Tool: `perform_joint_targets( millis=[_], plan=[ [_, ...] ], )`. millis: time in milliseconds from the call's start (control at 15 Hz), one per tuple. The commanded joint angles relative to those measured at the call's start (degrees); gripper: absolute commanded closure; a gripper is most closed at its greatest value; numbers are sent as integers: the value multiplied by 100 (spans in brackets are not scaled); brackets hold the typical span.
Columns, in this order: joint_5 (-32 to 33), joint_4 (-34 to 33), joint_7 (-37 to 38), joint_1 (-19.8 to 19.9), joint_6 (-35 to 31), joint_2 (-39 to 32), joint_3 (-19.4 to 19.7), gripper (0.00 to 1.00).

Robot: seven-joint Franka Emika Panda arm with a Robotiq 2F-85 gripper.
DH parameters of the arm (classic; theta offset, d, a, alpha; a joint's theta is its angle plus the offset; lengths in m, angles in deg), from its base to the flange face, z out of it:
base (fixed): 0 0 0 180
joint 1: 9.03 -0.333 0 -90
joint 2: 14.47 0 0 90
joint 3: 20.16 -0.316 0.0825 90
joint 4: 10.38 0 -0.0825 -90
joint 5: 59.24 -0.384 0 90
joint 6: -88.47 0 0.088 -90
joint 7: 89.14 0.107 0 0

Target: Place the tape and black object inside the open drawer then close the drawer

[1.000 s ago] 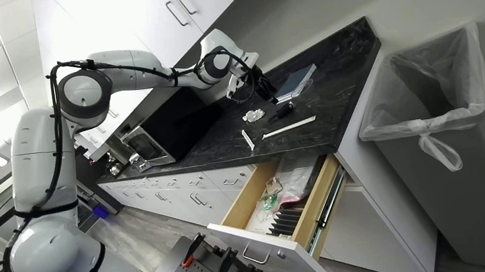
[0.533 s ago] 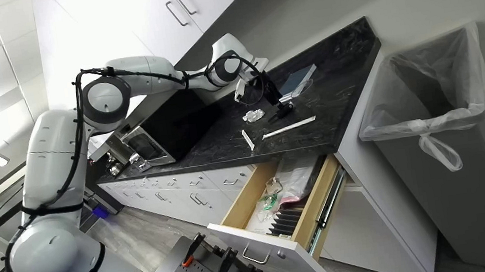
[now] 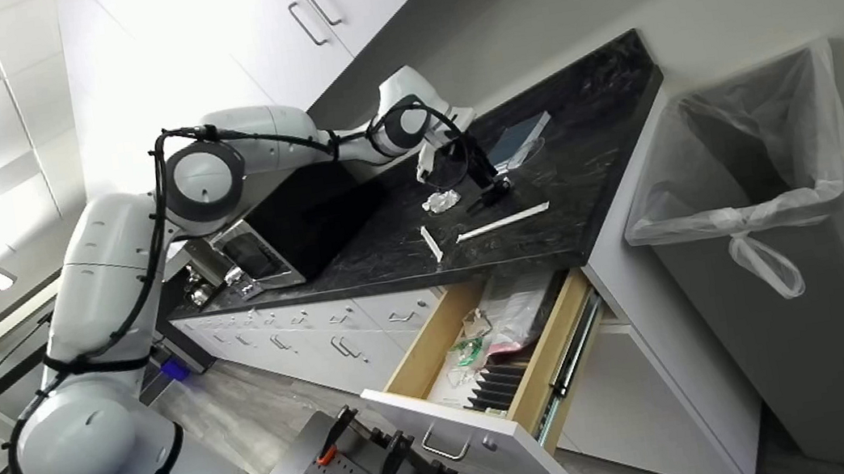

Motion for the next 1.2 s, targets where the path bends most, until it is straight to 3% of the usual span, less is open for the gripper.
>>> perform_joint_targets(
  millis=[0, 267, 333, 467, 1000, 1133],
  plan=[
    [-15, -323, -15, -38, 72, -208, 79, 0],
    [22, -381, 27, -80, 62, -314, 139, 0],
    [24, -392, 18, -85, 47, -335, 142, 25],
    [31, -414, 31, -106, 20, -367, 159, 32],
    [19, -242, 157, -137, -69, -161, 215, 95],
    [-4, 194, 210, -138, -128, 222, 242, 91]
  ],
)
